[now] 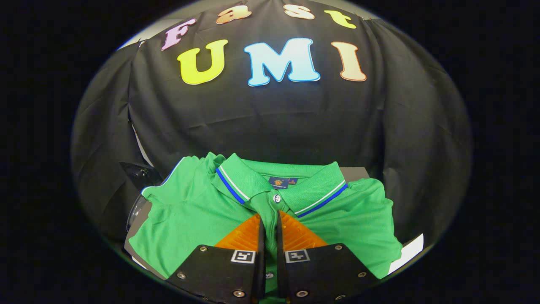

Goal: Put the clothes into the washing machine and then close the washing machine lid.

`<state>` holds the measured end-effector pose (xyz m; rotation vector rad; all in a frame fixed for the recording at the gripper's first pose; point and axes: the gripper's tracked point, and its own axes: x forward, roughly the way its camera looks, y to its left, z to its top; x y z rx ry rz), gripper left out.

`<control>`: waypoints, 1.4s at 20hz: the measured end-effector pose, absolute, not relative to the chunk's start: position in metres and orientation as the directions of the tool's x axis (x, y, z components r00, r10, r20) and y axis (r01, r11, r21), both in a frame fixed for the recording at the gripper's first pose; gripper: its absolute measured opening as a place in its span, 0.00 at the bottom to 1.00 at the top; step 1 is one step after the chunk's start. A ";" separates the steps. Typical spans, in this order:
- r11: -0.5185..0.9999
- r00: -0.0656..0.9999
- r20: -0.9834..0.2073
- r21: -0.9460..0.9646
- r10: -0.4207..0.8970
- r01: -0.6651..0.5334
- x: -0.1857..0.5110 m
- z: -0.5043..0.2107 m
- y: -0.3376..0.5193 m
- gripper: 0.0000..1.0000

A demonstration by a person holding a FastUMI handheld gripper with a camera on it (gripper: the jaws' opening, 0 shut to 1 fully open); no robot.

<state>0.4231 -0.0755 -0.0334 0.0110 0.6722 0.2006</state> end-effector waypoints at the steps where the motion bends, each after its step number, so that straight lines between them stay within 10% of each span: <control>1: 0.979 0.765 -0.613 0.090 0.198 -0.181 0.425 -0.031 -0.075 0.08; 28: 0.964 0.958 -0.160 0.163 0.237 -0.211 0.362 0.134 0.102 0.03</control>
